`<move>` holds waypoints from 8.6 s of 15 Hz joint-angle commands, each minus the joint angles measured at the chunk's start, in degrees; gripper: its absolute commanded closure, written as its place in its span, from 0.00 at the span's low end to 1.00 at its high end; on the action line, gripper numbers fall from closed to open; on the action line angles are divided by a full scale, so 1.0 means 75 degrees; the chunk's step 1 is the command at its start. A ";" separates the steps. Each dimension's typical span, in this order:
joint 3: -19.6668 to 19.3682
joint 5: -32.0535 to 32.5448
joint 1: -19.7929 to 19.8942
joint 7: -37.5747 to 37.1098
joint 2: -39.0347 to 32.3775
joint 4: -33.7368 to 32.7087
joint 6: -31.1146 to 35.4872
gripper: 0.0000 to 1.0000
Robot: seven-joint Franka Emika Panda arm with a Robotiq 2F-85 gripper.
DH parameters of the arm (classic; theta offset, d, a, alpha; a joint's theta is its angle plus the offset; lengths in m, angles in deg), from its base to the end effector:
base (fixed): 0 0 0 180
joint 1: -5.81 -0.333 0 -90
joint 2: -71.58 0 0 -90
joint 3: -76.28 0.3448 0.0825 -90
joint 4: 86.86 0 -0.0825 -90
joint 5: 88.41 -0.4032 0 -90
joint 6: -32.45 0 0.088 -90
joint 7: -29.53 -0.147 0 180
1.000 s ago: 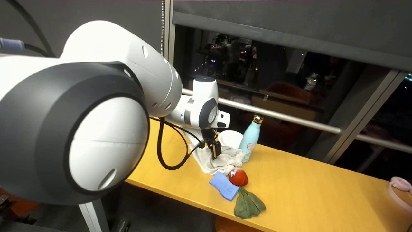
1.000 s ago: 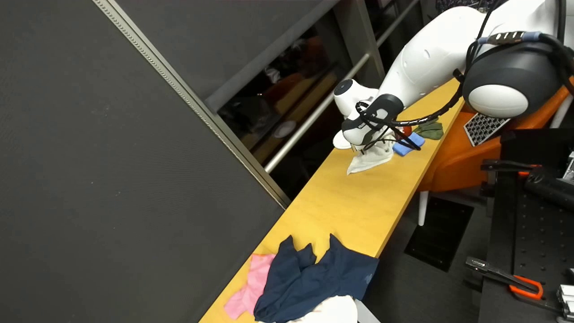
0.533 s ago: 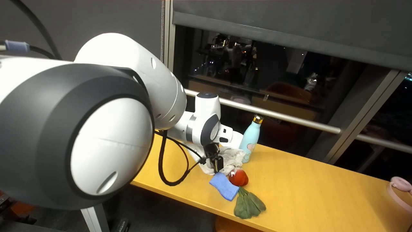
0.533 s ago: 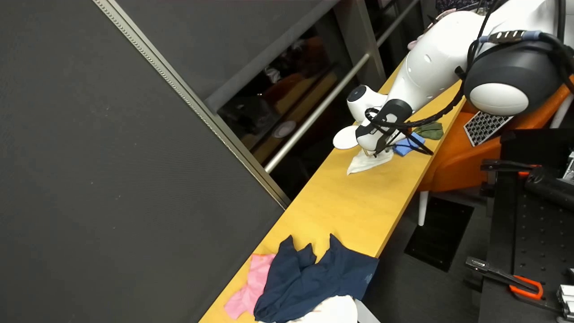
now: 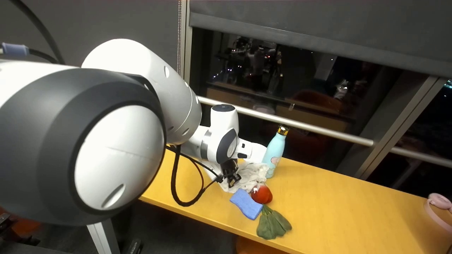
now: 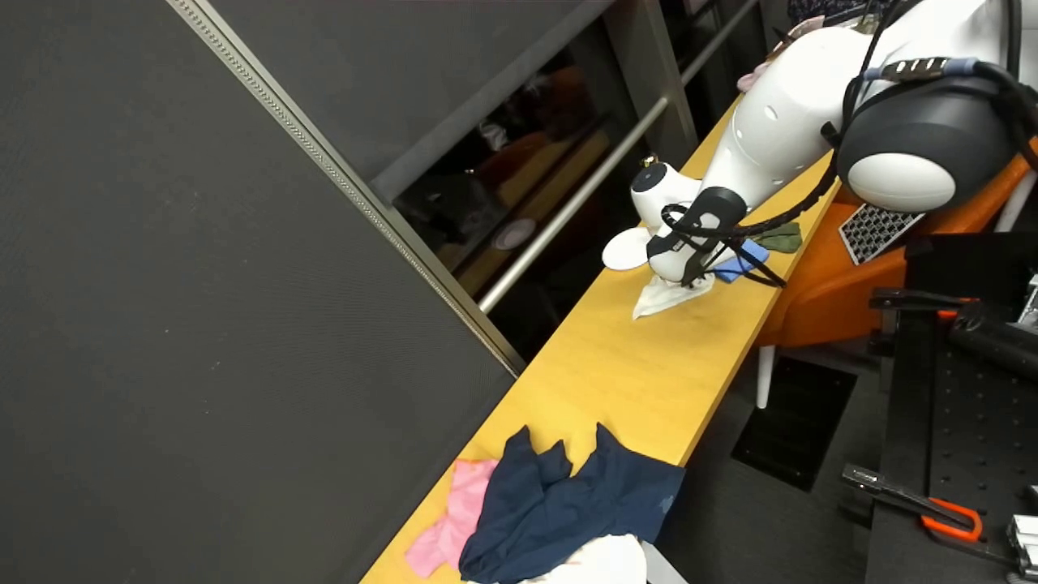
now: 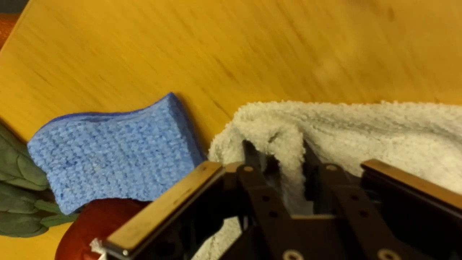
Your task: Move the blue item to the left then use the white cloth to wipe the table
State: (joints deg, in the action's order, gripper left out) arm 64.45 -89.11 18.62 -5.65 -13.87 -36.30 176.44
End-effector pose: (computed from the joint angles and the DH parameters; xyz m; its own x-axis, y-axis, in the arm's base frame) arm 0.7547 -0.2729 -0.0778 0.6504 -0.7249 0.2270 -0.7543 -0.6517 0.0798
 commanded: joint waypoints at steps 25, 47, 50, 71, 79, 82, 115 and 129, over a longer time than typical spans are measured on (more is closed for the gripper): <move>0.2942 -0.1990 0.0021 0.3694 0.1481 0.1066 0.0713 0.98; 0.0845 -0.0349 -0.1647 0.1440 -0.0232 -0.0691 -0.2955 0.98; 0.0988 -0.0276 -0.1982 0.1457 -0.0230 -0.0684 -0.2722 0.98; 0.0877 -0.0332 -0.1954 0.1717 0.0056 -0.0277 -0.0040 0.98; 0.0265 -0.0246 -0.1866 0.1067 0.0005 -0.0413 -0.0258 0.98; 0.0116 -0.0228 -0.1729 0.0942 0.0059 -0.0211 -0.0311 0.98; 0.1001 0.0186 -0.2657 0.2720 -0.0579 -0.0423 -0.2192 0.98; -0.0963 -0.0172 -0.1611 -0.1080 -0.0101 0.0846 -0.1178 0.98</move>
State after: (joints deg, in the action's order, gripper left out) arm 60.26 -89.94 4.85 -7.77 -11.27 -32.29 162.99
